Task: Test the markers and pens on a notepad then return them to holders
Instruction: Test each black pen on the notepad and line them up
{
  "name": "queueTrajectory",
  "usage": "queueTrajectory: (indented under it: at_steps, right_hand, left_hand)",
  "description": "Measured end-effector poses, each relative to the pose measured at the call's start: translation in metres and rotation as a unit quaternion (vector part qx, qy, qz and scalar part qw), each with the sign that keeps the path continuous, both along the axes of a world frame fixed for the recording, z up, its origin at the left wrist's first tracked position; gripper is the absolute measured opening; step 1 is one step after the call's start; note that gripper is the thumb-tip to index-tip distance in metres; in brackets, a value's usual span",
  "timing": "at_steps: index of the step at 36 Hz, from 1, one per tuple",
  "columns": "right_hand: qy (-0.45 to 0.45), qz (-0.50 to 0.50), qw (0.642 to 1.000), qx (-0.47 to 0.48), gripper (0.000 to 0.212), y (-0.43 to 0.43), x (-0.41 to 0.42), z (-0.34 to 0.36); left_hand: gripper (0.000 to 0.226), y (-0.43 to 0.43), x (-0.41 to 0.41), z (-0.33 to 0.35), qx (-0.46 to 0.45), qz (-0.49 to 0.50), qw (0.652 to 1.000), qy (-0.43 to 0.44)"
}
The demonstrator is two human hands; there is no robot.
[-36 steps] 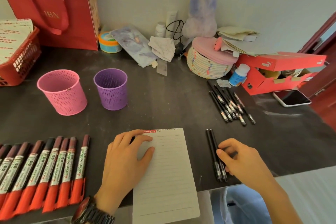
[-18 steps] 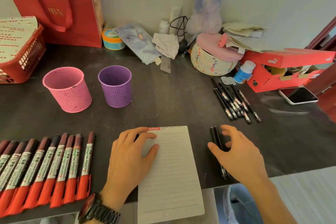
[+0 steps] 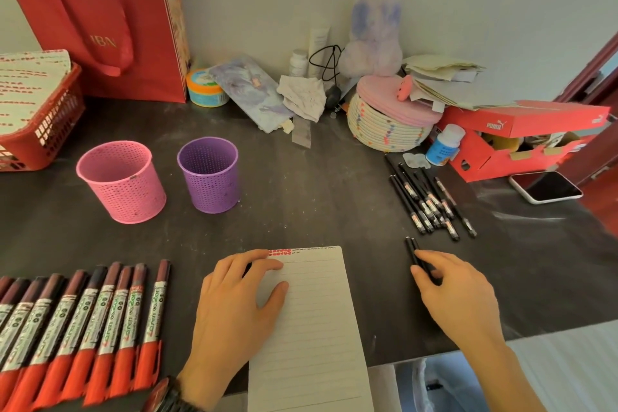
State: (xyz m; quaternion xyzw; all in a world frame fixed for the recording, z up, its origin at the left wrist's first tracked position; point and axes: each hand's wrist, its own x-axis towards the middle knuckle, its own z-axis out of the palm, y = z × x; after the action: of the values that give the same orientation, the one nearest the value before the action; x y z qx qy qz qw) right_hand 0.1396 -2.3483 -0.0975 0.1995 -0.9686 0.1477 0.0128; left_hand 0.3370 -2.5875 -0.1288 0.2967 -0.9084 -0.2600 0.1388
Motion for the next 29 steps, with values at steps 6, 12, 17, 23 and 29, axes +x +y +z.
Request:
queueTrajectory:
  at_steps: [6,12,17,23,29]
  right_hand:
    - [-0.015,-0.001,1.000,-0.017,0.033,0.001,-0.003,0.002]
    - [-0.044,-0.009,0.999,-0.018,0.035,-0.003,-0.004,0.009]
    - [-0.017,-0.019,0.999,-0.042,0.031,-0.018,-0.015,0.016]
    - [0.011,-0.035,0.999,-0.027,0.031,-0.051,-0.052,0.025]
    - [0.011,-0.036,0.994,0.099,0.036,-0.073,-0.081,0.025]
  left_hand:
    - [0.026,0.001,0.001,-0.001,-0.009,0.005,1.000,0.007]
    - [0.025,0.000,0.001,-0.004,-0.006,0.006,1.000,0.013]
    - [0.026,0.000,0.001,-0.005,-0.012,0.009,1.000,0.018]
    - [0.029,0.001,0.002,-0.007,-0.034,0.014,0.999,0.030]
    - [0.032,0.001,0.003,-0.007,-0.039,0.012,0.999,0.023]
